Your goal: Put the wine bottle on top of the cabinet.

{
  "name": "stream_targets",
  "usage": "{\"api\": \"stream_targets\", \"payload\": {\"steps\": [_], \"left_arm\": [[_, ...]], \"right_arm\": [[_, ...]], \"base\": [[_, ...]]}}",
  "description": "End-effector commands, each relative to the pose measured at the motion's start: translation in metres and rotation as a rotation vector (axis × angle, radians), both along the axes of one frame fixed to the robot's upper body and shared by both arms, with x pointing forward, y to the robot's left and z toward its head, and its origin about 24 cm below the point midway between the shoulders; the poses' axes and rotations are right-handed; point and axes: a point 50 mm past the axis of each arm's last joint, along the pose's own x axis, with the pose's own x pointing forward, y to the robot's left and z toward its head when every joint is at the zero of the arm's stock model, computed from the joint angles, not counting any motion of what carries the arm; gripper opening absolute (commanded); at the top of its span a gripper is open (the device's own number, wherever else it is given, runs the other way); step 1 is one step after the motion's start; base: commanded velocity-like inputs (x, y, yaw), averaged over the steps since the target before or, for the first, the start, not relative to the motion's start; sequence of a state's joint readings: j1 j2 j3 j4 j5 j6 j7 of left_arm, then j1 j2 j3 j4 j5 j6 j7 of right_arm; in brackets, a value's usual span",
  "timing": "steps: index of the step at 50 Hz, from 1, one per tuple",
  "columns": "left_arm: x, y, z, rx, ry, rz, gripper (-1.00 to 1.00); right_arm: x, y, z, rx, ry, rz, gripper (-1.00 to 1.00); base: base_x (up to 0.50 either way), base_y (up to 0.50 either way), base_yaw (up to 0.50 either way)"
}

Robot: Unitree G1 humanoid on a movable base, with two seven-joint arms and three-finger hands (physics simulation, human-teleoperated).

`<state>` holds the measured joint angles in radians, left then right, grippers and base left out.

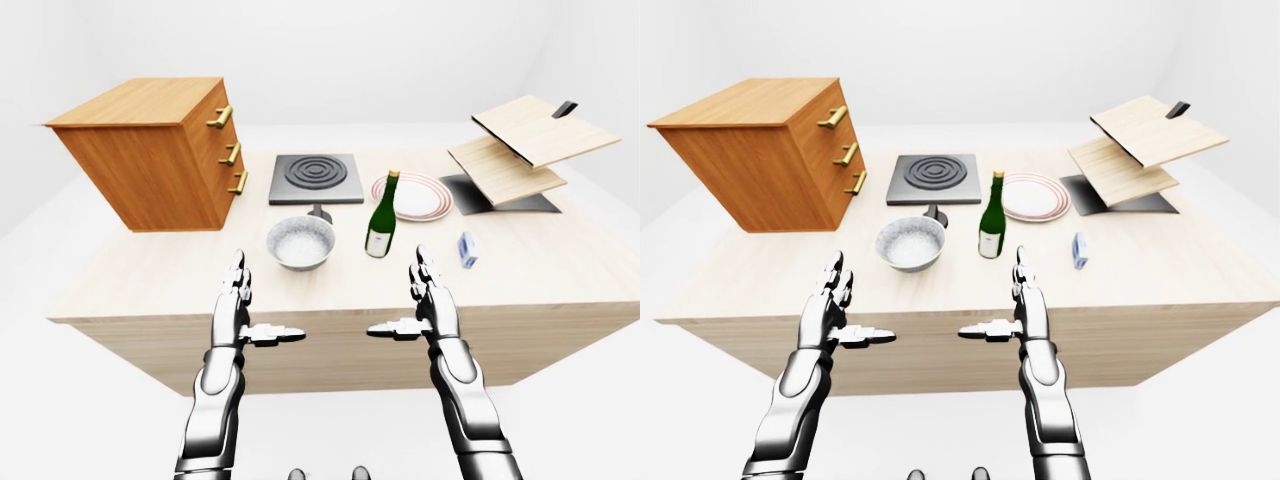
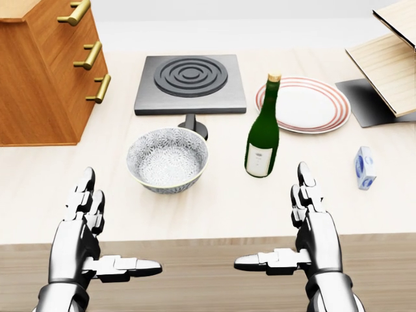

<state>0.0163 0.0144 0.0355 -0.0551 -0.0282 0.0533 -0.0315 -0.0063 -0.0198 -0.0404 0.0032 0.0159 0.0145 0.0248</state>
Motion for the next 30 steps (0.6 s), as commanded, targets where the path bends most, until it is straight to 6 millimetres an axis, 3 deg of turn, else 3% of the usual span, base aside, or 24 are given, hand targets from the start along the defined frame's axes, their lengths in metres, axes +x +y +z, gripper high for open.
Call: {"api": "stream_targets", "payload": {"steps": [1, 30], "left_arm": [[-0.0001, 0.0010, -0.0002, 0.001, -0.001, 0.004, 1.00], [0.0004, 0.0007, -0.0008, 0.004, 0.005, 0.006, 1.00]], "right_arm": [[0.0004, 0.0003, -0.0012, -0.007, 0.006, 0.001, 1.00], [-0.0009, 0.0003, -0.0007, -0.008, 0.003, 0.003, 1.00]], "base": [[-0.04, 0.47, 0.00], [0.00, 0.47, 0.00]]}}
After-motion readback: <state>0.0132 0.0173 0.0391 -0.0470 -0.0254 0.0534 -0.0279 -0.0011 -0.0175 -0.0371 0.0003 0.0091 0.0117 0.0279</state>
